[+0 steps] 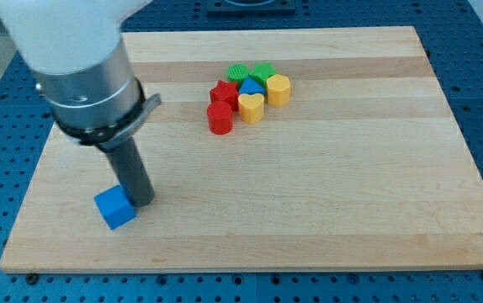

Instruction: Point at the yellow heart

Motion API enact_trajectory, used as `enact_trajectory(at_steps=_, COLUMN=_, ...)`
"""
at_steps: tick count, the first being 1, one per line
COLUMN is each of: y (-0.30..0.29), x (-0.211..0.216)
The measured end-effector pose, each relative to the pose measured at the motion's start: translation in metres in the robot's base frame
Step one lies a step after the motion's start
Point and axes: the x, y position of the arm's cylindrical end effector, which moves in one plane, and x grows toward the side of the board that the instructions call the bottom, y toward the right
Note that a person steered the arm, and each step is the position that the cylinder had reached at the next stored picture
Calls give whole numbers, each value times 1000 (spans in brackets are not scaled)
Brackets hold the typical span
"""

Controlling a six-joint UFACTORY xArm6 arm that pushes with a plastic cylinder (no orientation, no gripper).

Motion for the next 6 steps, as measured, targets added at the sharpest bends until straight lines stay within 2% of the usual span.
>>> enact_trajectory(at_steps=1, y=-4, x=-14)
enact_trajectory(at_steps=4, y=160, x=-82)
enact_trajectory(at_steps=5, y=191, x=-108)
enact_trajectory(at_steps=6, y=193, x=-136)
